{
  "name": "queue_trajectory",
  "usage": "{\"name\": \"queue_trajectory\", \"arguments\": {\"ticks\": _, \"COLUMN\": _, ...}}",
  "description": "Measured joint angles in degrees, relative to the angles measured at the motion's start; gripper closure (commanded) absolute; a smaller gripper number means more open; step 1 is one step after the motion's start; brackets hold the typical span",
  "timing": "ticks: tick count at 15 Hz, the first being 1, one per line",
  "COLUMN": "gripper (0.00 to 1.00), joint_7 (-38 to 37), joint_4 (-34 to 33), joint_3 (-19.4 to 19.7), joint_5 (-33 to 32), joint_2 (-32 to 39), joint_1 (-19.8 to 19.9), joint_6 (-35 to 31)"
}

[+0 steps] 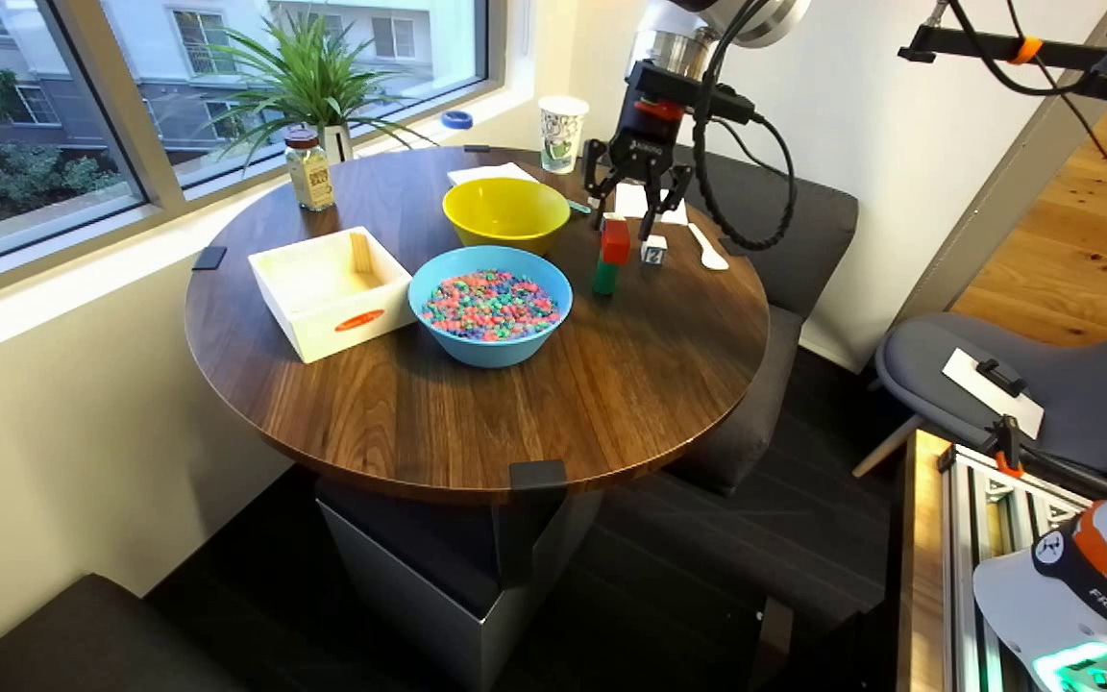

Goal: Turn the orange block in an upright position, pick up the white block and put it on top of the orange block

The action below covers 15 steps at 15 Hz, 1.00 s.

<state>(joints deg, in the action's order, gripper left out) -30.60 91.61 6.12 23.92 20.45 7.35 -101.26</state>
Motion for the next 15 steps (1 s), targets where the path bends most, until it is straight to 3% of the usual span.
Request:
{"name": "queue_trajectory", "arguments": {"ticks": 4, "gripper": 0.91, "joint_7": -0.16, "joint_4": -0.23, "joint_3": 0.0, "joint_5": 0.0, "joint_2": 0.46, "joint_1": 0.06, "joint_6": 0.1}}
{"name": "queue_trajectory", "arguments": {"ticks": 10, "gripper": 0.92, "joint_7": -0.5, "joint_4": -1.23, "joint_3": 0.0, "joint_5": -0.39, "joint_2": 0.55, "joint_1": -0.1, "joint_6": 0.1}}
{"name": "queue_trajectory", "arguments": {"ticks": 15, "gripper": 0.92, "joint_7": -0.43, "joint_4": -2.46, "joint_3": -0.16, "joint_5": -8.24, "joint_2": -1.51, "joint_1": -3.34, "joint_6": -3.53}}
